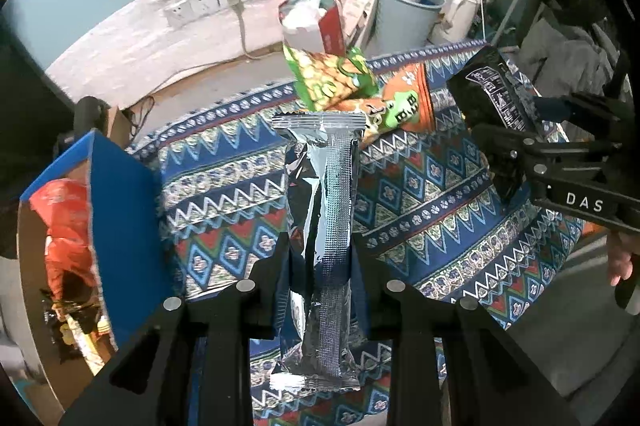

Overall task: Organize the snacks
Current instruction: 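Carry the black bag and silver bar into the box and open both tools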

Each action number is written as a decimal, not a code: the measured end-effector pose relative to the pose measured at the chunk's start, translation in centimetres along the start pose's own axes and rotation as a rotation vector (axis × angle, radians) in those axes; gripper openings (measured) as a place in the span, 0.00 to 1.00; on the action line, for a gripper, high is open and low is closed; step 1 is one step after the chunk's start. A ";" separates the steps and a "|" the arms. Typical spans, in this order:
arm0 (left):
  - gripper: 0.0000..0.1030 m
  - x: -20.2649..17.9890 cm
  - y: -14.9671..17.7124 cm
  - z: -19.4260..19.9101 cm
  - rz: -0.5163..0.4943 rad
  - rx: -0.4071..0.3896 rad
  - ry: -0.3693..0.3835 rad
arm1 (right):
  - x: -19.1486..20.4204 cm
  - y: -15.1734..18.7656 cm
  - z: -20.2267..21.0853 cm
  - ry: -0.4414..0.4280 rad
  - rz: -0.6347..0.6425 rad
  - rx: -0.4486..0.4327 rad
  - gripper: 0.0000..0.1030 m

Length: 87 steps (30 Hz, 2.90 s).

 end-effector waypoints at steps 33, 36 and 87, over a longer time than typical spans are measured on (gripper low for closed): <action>0.27 13.2 4.7 9.3 0.228 -0.159 -0.079 | 16.7 -6.7 3.8 -0.171 0.214 -0.109 0.61; 0.27 14.4 5.5 9.5 0.248 -0.161 -0.092 | 18.4 -7.0 3.8 -0.185 0.235 -0.108 0.61; 0.52 27.1 13.0 12.8 0.529 -0.138 -0.246 | 35.1 -4.9 2.9 -0.400 0.410 0.001 0.73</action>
Point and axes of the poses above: each gripper's, at about its wrist camera, not at the fingertips, and z roughly against the way its jaws point, x to its left, y to its underside, the point moved 6 cm from there along -z, roughly the way its jaws point, and after that the axes turned 7 degrees about y, right-handed, at the moved point
